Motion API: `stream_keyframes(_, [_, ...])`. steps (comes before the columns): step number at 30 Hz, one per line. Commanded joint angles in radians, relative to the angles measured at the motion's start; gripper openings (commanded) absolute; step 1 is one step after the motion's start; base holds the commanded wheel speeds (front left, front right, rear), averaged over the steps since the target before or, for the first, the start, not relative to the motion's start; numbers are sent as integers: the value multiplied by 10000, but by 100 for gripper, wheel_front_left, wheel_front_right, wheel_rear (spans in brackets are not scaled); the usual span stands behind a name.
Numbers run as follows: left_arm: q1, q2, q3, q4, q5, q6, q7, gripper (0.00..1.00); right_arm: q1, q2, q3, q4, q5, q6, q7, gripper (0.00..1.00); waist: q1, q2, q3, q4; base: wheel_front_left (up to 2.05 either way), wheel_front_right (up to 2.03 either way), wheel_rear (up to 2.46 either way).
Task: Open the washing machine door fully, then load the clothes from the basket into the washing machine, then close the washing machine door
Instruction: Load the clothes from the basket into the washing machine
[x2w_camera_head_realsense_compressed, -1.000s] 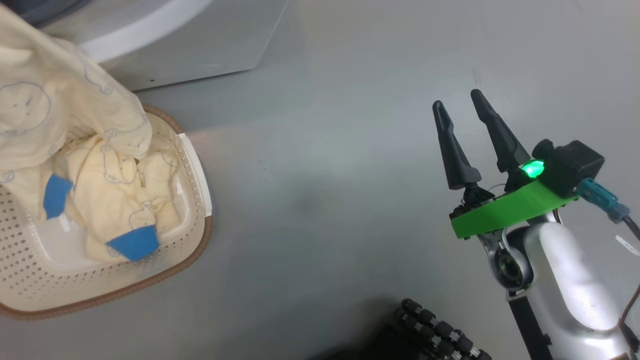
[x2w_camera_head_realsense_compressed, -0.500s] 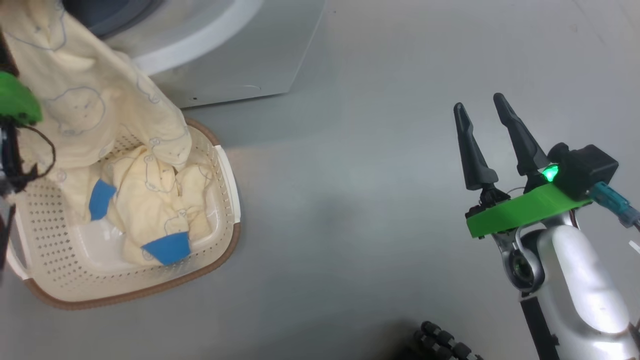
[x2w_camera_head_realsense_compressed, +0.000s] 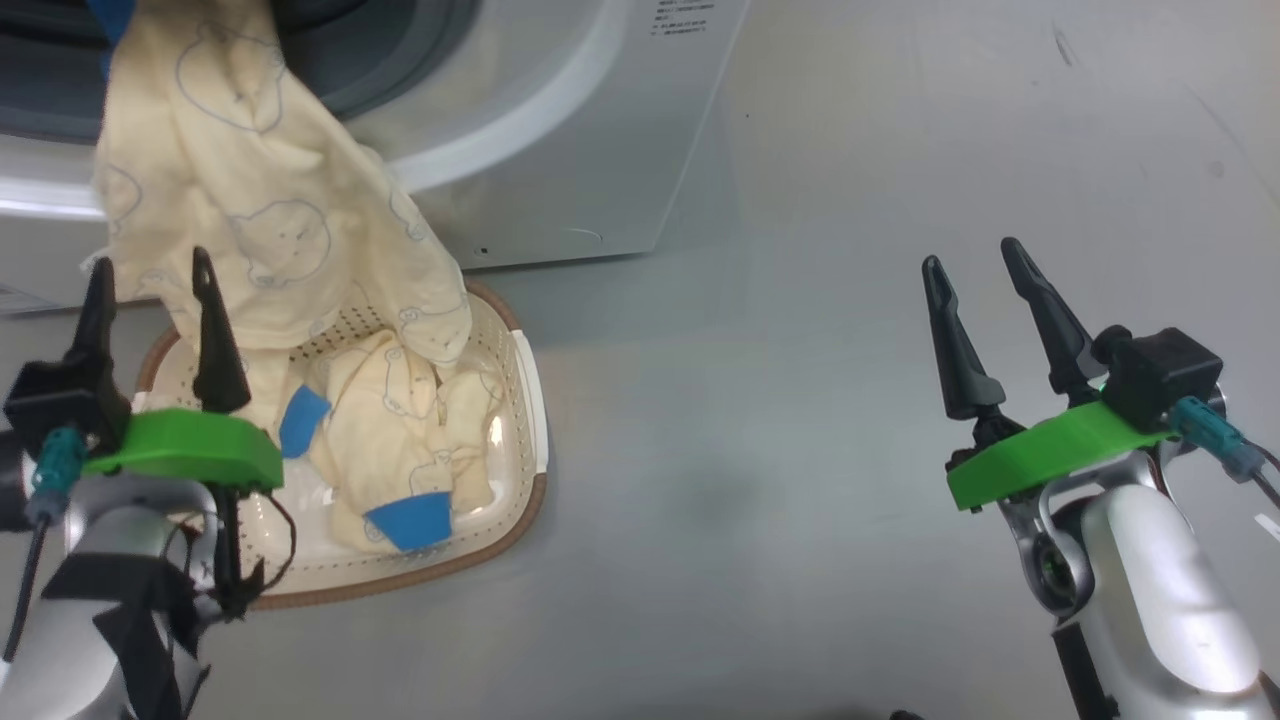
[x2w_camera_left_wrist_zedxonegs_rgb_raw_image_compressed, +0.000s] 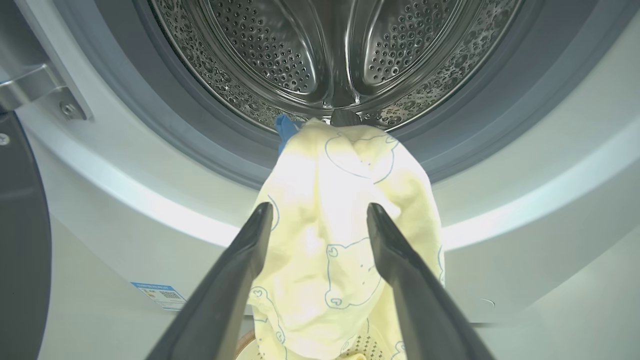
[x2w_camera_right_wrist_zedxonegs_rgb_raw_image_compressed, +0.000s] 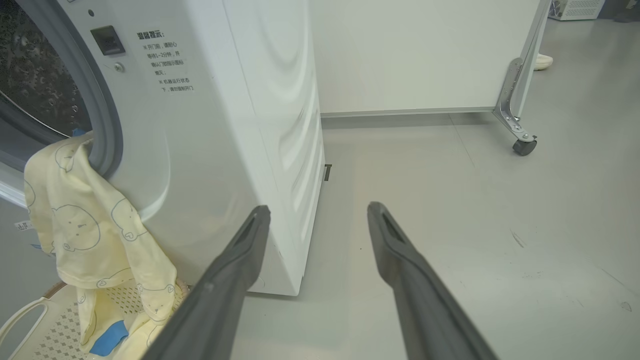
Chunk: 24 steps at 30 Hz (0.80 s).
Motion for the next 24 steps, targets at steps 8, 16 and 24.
stream_keyframes(8, [1100,-32,-42,-762,104,340,-51,100,405,-83,70,131,-327,37,-95,100,1,-1,-1078,632,0,0,0])
stream_keyframes(16, [1855,-262,-385,-814,135,474,-47,100,789,-83,18,321,-472,37,-51,100,1,-1,-1944,925,0,0,0])
stream_keyframes(24, [2295,-331,-514,-757,59,579,13,100,1344,-83,-32,105,-432,37,166,100,1,-1,-2673,1016,0,0,0])
